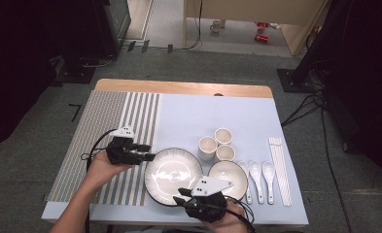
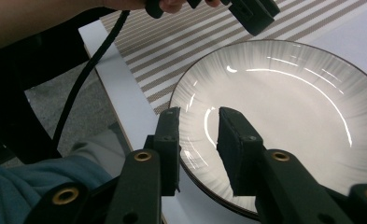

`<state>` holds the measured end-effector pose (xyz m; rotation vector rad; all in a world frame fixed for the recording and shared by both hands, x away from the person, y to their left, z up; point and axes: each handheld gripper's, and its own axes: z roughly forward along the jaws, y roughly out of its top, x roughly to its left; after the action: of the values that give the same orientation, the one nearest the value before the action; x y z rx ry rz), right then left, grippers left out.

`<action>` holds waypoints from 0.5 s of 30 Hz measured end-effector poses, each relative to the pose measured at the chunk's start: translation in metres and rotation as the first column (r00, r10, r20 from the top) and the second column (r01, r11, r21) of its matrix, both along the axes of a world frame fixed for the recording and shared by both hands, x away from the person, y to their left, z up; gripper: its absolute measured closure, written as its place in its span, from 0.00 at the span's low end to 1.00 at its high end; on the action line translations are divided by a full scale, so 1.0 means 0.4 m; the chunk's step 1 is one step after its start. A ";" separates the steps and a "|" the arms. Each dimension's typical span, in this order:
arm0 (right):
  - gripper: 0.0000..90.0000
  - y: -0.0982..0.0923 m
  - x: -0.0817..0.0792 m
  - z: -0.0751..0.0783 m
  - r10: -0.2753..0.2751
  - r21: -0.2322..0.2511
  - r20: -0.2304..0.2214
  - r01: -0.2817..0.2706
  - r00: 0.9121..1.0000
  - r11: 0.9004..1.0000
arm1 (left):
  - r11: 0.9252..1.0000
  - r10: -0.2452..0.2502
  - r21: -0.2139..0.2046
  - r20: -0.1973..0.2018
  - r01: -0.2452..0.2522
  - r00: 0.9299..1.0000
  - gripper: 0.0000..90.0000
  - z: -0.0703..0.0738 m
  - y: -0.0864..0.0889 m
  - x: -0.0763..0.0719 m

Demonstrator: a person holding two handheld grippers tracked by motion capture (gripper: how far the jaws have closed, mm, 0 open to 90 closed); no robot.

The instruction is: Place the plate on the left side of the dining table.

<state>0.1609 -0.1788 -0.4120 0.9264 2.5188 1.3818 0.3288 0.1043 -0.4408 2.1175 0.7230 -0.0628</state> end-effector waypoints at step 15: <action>0.90 0.002 -0.011 -0.046 -0.054 -0.017 0.017 0.054 0.998 0.998 | 1.000 -0.008 0.008 -0.001 0.008 1.000 0.60 -0.002 -0.008 0.002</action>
<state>0.1566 -0.1782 -0.4304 0.9680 2.4705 1.3449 0.3297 0.1011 -0.4417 2.1279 0.7166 -0.0657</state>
